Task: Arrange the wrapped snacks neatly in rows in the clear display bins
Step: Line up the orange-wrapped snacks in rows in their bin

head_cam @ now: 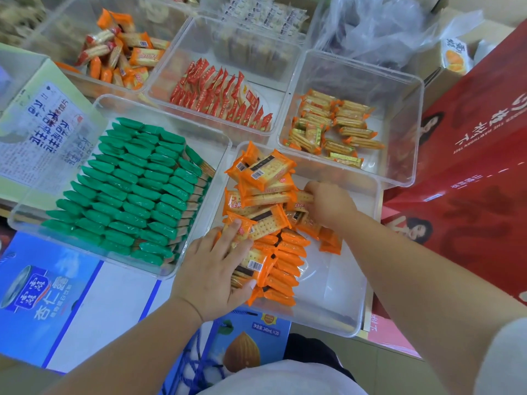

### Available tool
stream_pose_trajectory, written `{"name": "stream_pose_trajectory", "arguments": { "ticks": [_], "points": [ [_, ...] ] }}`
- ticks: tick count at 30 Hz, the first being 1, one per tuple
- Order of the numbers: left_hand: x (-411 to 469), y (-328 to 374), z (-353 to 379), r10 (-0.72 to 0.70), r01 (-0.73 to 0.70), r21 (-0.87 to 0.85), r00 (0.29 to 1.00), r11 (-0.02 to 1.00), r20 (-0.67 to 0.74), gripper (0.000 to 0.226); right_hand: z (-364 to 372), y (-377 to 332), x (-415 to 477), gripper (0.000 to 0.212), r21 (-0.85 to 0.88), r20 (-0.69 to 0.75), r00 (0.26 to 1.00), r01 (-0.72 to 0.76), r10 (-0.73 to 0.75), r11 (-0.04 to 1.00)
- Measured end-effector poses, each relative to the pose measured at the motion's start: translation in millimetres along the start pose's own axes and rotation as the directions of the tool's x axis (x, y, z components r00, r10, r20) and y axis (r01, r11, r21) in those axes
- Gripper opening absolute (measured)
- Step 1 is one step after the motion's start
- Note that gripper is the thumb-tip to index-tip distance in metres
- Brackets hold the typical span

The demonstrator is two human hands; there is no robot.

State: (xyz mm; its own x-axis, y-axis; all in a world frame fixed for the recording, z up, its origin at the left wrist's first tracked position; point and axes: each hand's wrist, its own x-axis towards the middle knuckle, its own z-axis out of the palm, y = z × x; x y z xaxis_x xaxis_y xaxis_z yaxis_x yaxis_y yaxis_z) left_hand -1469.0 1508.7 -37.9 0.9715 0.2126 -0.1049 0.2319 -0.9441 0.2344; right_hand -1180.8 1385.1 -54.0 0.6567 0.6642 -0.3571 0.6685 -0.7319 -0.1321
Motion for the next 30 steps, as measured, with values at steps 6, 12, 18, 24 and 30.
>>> {"name": "stream_pose_trajectory", "arguments": {
  "ticks": [6, 12, 18, 24, 30],
  "points": [
    [0.5, 1.0, -0.6, -0.005, 0.005, -0.008, 1.000, 1.000, -0.001, 0.068, -7.7, 1.5, 6.8, 0.034, 0.074, 0.113, 0.994, -0.005, -0.003, 0.997],
    [0.5, 0.4, 1.2, -0.008, 0.008, -0.010, 1.000, 1.000, -0.003, 0.068, 1.5, -0.6, 1.2, 0.037, 0.155, 0.210, 0.978, -0.024, -0.009, 0.988],
    [0.4, -0.3, 1.9, -0.010, 0.010, -0.004, 1.000, 1.000, 0.000, 0.069, 0.8, -6.1, -6.2, 0.042, 0.247, 0.160, 0.987, -0.037, -0.003, 0.968],
    [0.4, 0.5, 0.1, -0.019, 0.019, -0.015, 1.000, 1.000, 0.014, 0.069, -2.6, -0.2, -14.4, 0.037, 0.407, 0.037, 0.999, -0.048, 0.036, 0.912],
    [0.3, 1.6, -2.7, -0.016, 0.016, -0.010, 1.000, 1.000, 0.012, 0.069, -5.4, -1.0, -26.7, 0.035, 0.492, 0.032, 0.999, -0.041, 0.029, 0.870]
  ]
}}
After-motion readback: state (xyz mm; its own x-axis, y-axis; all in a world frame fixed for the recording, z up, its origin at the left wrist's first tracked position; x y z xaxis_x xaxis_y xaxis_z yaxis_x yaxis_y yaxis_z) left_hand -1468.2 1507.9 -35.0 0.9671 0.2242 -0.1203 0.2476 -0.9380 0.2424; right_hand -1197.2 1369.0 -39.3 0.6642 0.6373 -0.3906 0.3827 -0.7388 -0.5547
